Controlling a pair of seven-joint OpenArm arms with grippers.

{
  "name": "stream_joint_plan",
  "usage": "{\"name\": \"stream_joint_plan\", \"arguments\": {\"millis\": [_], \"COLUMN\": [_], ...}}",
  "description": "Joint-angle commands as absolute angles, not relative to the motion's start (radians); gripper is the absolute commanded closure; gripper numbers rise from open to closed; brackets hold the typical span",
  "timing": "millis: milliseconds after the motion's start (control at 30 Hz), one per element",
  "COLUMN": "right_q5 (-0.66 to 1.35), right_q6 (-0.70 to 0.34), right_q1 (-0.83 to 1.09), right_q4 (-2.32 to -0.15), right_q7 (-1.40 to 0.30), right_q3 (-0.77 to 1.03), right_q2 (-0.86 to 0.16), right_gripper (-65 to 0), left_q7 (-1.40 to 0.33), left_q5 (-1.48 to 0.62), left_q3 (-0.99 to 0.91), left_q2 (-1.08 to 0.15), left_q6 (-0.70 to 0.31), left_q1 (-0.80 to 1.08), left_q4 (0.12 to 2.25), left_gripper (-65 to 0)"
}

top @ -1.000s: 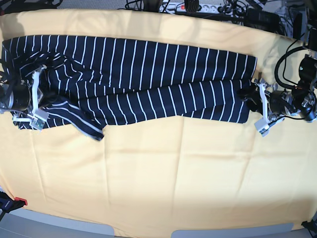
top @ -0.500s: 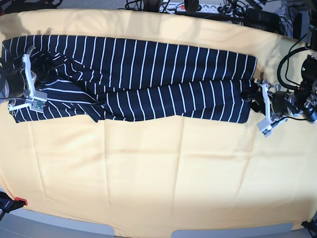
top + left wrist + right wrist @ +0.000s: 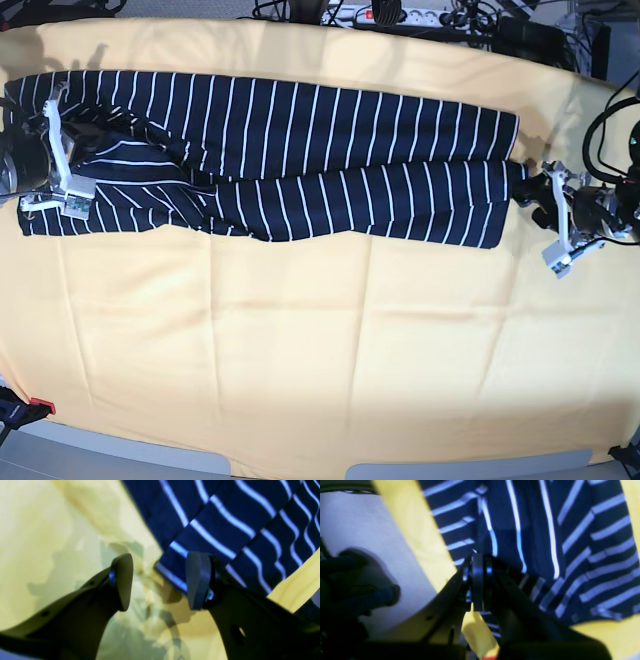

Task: Fold the T-shirt properly
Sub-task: 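Press the sleeve end flat with the right gripper, swing left arm away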

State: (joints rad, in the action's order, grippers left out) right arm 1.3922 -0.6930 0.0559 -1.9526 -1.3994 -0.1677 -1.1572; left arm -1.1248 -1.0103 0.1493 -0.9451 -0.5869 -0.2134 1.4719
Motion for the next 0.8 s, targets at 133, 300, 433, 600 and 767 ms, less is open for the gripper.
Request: {"name": "stream_joint_plan", "arguments": {"millis": [133,300,433,600,767], "right_q5": [1.306,1.248,1.196,1.237,1.31], "right_q6": [-0.698,-0.698,-0.698,-0.698,-0.698], "right_q1": [0.109,0.14,0.139,0.141,0.141], "right_q4": [-1.897,-1.887,-1.887,-1.887,-1.887], "right_q7": [-1.396,-1.396,-1.396,-1.396,-1.396], "right_q3": [-0.155,-0.154,-0.154,-0.155,-0.155], "right_q2": [-1.182,-1.181,-1.181,-1.193,-1.252], "right_gripper": [0.0,0.0,0.0,0.0,0.0], "left_q7": [-1.114,-1.114,-1.114,-1.114,-1.115], "left_q5": [-1.021,-1.021,-1.022,-1.029,-1.049], "left_q3": [0.136,0.136,0.136,0.136,0.136], "left_q2": [-1.02,-1.05,-1.079,-1.12,-1.147], "left_q6": [-0.591,-0.592,-0.591,-0.591,-0.591], "left_q1": [-0.233,-0.246,-0.273,-0.322,-0.36], "left_q4": [1.484,1.484,1.484,1.484,1.484], "left_gripper": [-35.3,-35.3,-35.3,-35.3,-35.3]}}
